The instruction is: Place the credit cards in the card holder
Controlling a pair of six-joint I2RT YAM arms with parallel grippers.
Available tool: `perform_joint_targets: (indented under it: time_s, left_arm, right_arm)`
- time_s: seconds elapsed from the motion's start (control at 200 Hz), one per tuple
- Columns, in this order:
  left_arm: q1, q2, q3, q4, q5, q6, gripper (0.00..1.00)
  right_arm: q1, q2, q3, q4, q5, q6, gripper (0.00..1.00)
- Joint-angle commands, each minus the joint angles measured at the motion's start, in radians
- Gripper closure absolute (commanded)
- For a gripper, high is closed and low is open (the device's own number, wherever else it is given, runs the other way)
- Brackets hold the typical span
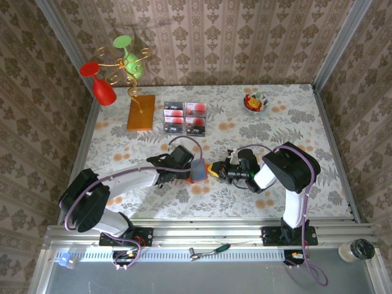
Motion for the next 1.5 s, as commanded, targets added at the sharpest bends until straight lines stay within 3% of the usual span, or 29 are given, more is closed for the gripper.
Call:
perform_joint_targets:
  time_s: [0.0, 0.57, 0.835, 0.935, 1.06, 1.135, 1.2, 1.285, 1.495]
  left_arm:
    - [0.008, 0.000, -0.034, 0.017, -0.037, -0.022, 0.23]
    - [0.026, 0.080, -0.078, 0.106, -0.055, 0.035, 0.24]
    - [0.025, 0.057, -0.075, 0.112, -0.059, 0.059, 0.24]
    - [0.025, 0.048, -0.074, 0.112, -0.059, 0.059, 0.24]
    - [0.019, 0.033, -0.074, 0.112, -0.058, 0.060, 0.24]
    - [0.015, 0.020, -0.073, 0.110, -0.057, 0.061, 0.24]
    - [0.014, 0.010, -0.072, 0.109, -0.057, 0.061, 0.24]
    - [0.014, -0.001, -0.074, 0.111, -0.057, 0.061, 0.24]
    - [0.014, -0.003, -0.072, 0.111, -0.062, 0.062, 0.24]
  right_arm:
    - [0.005, 0.002, -0.022, 0.023, 0.039, 0.008, 1.00]
    - [0.008, -0.104, -0.086, -0.091, 0.083, -0.023, 1.00]
    - [0.003, -0.323, -0.052, -0.433, 0.107, -0.138, 0.66]
    - [-0.004, -0.456, -0.022, -0.655, 0.152, -0.213, 0.64]
    - [-0.004, -0.625, 0.044, -0.938, 0.237, -0.318, 0.65]
    - [-0.004, -0.686, 0.107, -1.082, 0.269, -0.383, 0.81]
    - [-0.003, -0.699, 0.169, -1.172, 0.270, -0.429, 0.88]
    - [0.010, -0.681, 0.228, -1.217, 0.246, -0.456, 0.95]
    - [0.105, -0.537, 0.358, -1.219, 0.265, -0.474, 0.97]
